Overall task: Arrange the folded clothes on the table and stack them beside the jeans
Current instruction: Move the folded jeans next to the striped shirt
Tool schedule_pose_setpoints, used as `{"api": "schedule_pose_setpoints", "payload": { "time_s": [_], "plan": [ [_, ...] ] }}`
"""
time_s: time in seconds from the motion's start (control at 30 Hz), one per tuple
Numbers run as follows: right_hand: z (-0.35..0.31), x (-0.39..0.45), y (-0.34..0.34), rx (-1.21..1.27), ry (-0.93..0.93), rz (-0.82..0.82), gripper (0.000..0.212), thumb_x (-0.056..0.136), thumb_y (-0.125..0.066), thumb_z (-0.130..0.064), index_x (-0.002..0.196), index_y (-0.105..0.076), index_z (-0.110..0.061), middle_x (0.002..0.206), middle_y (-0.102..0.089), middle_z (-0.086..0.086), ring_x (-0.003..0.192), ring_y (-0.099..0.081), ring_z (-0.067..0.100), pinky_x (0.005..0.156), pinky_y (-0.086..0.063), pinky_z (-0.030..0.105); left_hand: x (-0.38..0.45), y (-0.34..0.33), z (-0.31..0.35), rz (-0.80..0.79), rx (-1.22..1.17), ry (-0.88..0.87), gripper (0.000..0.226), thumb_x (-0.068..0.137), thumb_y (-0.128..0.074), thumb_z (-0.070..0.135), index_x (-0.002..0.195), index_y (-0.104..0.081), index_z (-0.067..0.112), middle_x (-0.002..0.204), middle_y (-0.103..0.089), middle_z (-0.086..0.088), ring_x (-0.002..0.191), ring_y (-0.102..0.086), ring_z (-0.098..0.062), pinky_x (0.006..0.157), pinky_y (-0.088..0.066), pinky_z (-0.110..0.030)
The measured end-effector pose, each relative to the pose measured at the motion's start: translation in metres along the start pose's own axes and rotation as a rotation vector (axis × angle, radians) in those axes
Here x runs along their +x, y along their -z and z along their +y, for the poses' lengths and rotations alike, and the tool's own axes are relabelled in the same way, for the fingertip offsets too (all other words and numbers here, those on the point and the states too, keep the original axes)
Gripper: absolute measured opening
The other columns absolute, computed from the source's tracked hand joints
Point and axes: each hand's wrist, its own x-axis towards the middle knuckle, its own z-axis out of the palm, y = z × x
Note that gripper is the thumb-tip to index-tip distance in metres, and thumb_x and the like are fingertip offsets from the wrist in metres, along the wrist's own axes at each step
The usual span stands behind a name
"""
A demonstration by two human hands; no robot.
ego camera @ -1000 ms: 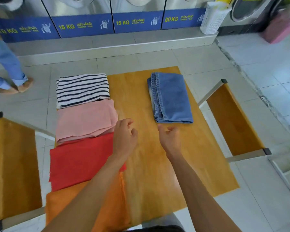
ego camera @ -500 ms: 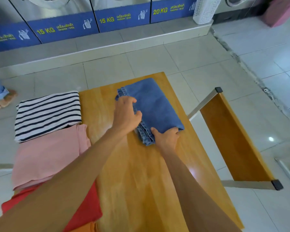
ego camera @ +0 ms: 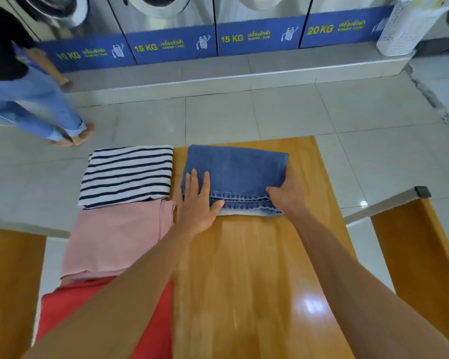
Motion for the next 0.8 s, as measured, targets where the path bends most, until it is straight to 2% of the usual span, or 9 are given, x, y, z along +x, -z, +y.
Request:
{"api": "schedule_pose_setpoints", "payload": {
  "time_s": [0.03, 0.1, 0.2, 0.3, 0.37, 0.47, 0.57, 0.73, 0.8],
  "plan": [
    [-0.004, 0.009, -0.006, -0.007, 0.021, -0.01, 0.077, 0.066, -0.062, -0.022, 0.14, -0.043, -0.028, 0.117, -0.064, -0.003, 0.101, -0.065, 0.021, 0.084, -0.059, 0.046, 0.004, 0.001, -0.002, 0.005, 0.01, 0.025, 0.084, 0.098, -0.032, 0.062, 0.157, 0.013, 0.024, 0.164, 0.024, -0.008, 0.15, 0.024, -0.023, 0.122, 0.01, -0.045],
    [-0.017, 0.02, -0.016, -0.026, 0.044, -0.03, 0.078, 0.07, -0.061, -0.017, 0.144, -0.039, -0.029, 0.117, -0.063, -0.005, 0.101, -0.064, 0.019, 0.083, -0.057, 0.041, 0.012, 0.003, -0.007, 0.006, 0.02, 0.083, 0.084, 0.098, -0.031, 0.062, 0.157, 0.014, 0.024, 0.164, 0.023, -0.009, 0.151, 0.022, -0.024, 0.122, 0.009, -0.047],
    [-0.036, 0.033, -0.024, -0.078, 0.071, -0.074, 0.081, 0.084, -0.057, -0.004, 0.155, -0.027, -0.026, 0.103, -0.053, -0.007, 0.086, -0.055, 0.015, 0.075, -0.05, 0.032, 0.021, 0.003, -0.013, 0.008, 0.005, 0.137, 0.084, 0.098, -0.03, 0.063, 0.157, 0.015, 0.023, 0.164, 0.022, -0.01, 0.152, 0.019, -0.026, 0.123, 0.005, -0.05],
    [-0.041, 0.048, -0.028, -0.146, 0.067, -0.105, 0.083, 0.087, -0.053, -0.003, 0.159, -0.019, -0.026, 0.107, -0.054, -0.001, 0.081, -0.055, 0.016, 0.069, -0.049, 0.032, 0.024, 0.002, -0.013, 0.031, -0.007, 0.164, 0.084, 0.098, -0.03, 0.062, 0.157, 0.014, 0.022, 0.165, 0.019, -0.011, 0.152, 0.016, -0.027, 0.123, 0.005, -0.05],
    [-0.043, 0.053, -0.03, -0.148, 0.064, -0.111, 0.083, 0.086, -0.054, -0.003, 0.159, -0.021, -0.026, 0.11, -0.057, -0.001, 0.078, -0.056, 0.013, 0.066, -0.051, 0.03, 0.025, 0.001, -0.013, 0.041, -0.009, 0.171, 0.084, 0.098, -0.03, 0.062, 0.157, 0.014, 0.022, 0.165, 0.018, -0.011, 0.153, 0.014, -0.027, 0.123, 0.004, -0.05],
    [-0.04, 0.046, -0.032, -0.051, 0.104, -0.077, 0.07, 0.085, -0.059, -0.002, 0.149, -0.039, -0.022, 0.107, -0.062, -0.005, 0.086, -0.063, 0.014, 0.073, -0.058, 0.032, 0.026, -0.001, -0.014, 0.054, -0.004, 0.175, 0.084, 0.098, -0.031, 0.062, 0.157, 0.013, 0.022, 0.166, 0.014, -0.011, 0.153, 0.011, -0.027, 0.123, 0.003, -0.05],
    [-0.023, 0.03, -0.037, 0.063, 0.082, 0.061, 0.061, 0.087, -0.071, -0.021, 0.141, -0.044, -0.015, 0.127, -0.061, 0.005, 0.111, -0.064, 0.024, 0.09, -0.057, 0.042, 0.027, -0.003, -0.013, 0.058, 0.008, 0.176, 0.084, 0.098, -0.031, 0.061, 0.157, 0.013, 0.021, 0.165, 0.014, -0.012, 0.153, 0.01, -0.027, 0.123, 0.003, -0.05],
    [0.002, -0.006, -0.048, 0.17, 0.094, 0.187, 0.063, 0.088, -0.059, -0.059, 0.133, -0.044, -0.017, 0.121, -0.06, 0.0, 0.106, -0.063, 0.02, 0.086, -0.058, 0.044, 0.027, -0.001, -0.012, 0.028, 0.011, 0.186, 0.084, 0.099, -0.03, 0.059, 0.156, 0.018, 0.021, 0.164, 0.019, -0.013, 0.153, 0.014, -0.028, 0.122, 0.006, -0.051],
    [0.009, -0.017, -0.049, 0.186, 0.089, 0.194, 0.064, 0.089, -0.055, -0.062, 0.135, -0.043, -0.018, 0.122, -0.06, -0.002, 0.108, -0.062, 0.018, 0.089, -0.057, 0.046, 0.026, 0.0, -0.011, 0.013, 0.007, 0.189, 0.084, 0.099, -0.031, 0.059, 0.155, 0.019, 0.021, 0.164, 0.02, -0.012, 0.153, 0.015, -0.027, 0.122, 0.007, -0.05]
  ]
}}
